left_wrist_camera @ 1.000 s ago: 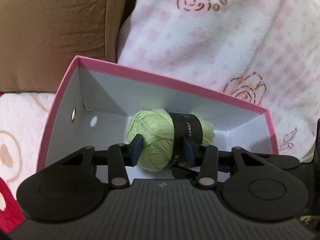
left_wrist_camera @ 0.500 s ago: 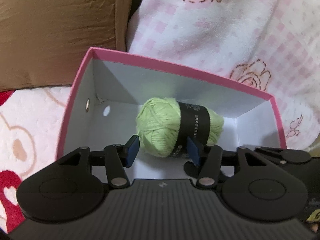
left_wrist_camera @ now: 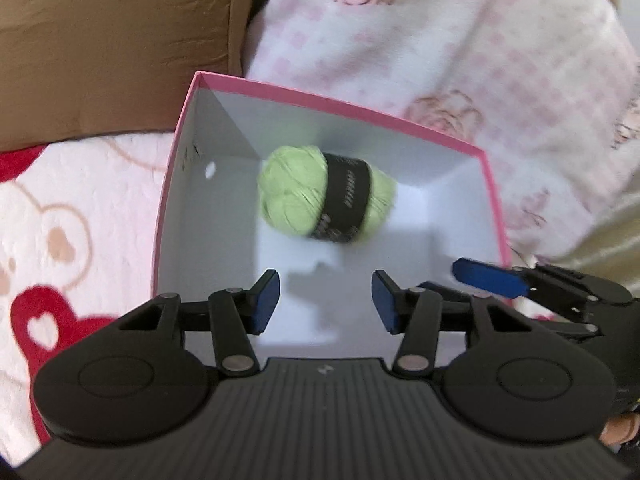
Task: Organize objects
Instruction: 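Open the left gripper to release the yarn ball inside the box, then withdraw the left tool and move it toward the white wet-wipe pack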
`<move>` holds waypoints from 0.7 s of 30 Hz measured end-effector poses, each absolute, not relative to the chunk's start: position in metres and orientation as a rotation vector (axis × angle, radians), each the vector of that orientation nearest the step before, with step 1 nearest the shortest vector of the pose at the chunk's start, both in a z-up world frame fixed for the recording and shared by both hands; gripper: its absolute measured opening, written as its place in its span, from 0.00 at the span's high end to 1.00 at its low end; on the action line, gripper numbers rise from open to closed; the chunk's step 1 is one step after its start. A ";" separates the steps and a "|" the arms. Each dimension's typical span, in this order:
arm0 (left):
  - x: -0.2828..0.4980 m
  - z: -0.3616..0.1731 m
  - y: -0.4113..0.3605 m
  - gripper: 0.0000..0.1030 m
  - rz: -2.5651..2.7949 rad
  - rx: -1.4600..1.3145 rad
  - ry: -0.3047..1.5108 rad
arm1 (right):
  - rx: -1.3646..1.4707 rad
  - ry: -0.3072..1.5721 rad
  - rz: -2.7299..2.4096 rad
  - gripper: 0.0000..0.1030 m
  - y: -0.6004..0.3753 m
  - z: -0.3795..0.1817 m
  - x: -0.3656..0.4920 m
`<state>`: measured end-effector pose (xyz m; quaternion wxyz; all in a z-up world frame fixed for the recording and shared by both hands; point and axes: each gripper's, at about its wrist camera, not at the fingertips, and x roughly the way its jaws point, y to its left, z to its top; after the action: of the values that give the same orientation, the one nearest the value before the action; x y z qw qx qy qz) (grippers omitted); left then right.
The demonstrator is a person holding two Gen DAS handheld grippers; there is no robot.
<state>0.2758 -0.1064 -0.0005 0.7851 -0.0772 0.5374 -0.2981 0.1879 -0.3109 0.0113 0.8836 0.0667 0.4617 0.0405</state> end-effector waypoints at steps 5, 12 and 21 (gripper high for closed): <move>0.242 0.041 -0.086 0.52 -0.676 -0.127 1.107 | 0.099 0.886 0.062 0.48 -0.295 0.056 0.142; 0.186 0.095 -0.061 0.49 -0.781 -0.066 1.011 | 0.068 0.867 0.007 0.42 -0.272 0.082 0.095; 0.139 0.130 -0.041 0.45 -0.795 0.014 0.978 | 0.056 0.857 -0.005 0.32 -0.245 0.098 0.051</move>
<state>0.1386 -0.0411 0.1303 0.8079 0.0066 0.4570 -0.3719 0.0513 -0.2447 0.0983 0.9093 0.0270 0.4153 -0.0023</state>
